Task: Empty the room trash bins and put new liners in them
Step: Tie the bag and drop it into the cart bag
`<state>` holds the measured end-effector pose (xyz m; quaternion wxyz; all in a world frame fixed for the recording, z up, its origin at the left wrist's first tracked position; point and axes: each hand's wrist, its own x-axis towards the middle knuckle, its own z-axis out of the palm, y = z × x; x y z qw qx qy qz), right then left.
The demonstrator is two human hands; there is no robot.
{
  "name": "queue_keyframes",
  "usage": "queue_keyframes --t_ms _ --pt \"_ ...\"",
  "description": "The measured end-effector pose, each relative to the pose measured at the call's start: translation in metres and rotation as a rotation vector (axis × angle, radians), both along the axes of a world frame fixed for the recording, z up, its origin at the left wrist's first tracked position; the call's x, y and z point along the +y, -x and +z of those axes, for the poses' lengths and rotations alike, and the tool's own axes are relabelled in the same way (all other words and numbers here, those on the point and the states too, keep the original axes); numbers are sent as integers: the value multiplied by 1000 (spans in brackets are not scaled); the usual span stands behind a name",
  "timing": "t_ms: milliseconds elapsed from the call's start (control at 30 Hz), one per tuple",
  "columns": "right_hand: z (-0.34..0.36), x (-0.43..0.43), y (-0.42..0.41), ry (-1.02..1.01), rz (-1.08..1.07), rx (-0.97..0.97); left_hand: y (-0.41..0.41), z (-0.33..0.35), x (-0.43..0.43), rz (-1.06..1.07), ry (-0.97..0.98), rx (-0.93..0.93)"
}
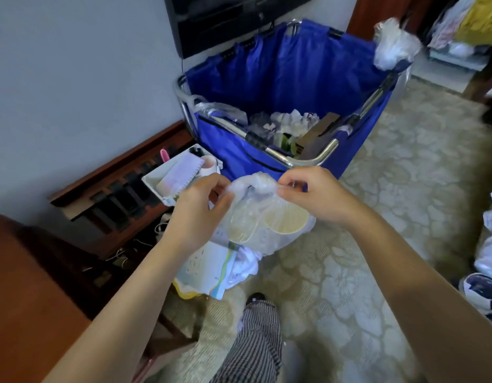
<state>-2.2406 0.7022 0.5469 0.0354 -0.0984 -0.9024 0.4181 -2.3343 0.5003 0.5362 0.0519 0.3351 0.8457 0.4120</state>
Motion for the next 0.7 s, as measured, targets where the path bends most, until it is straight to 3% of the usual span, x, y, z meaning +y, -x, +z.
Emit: queue_keyframes --t_ms 300,700 --pt "17 120 105 12 -26 -31 114 8 126 22 -123 -51" --pt "-3 243 224 53 90 -61 181 -6 238 140 -203 -122"
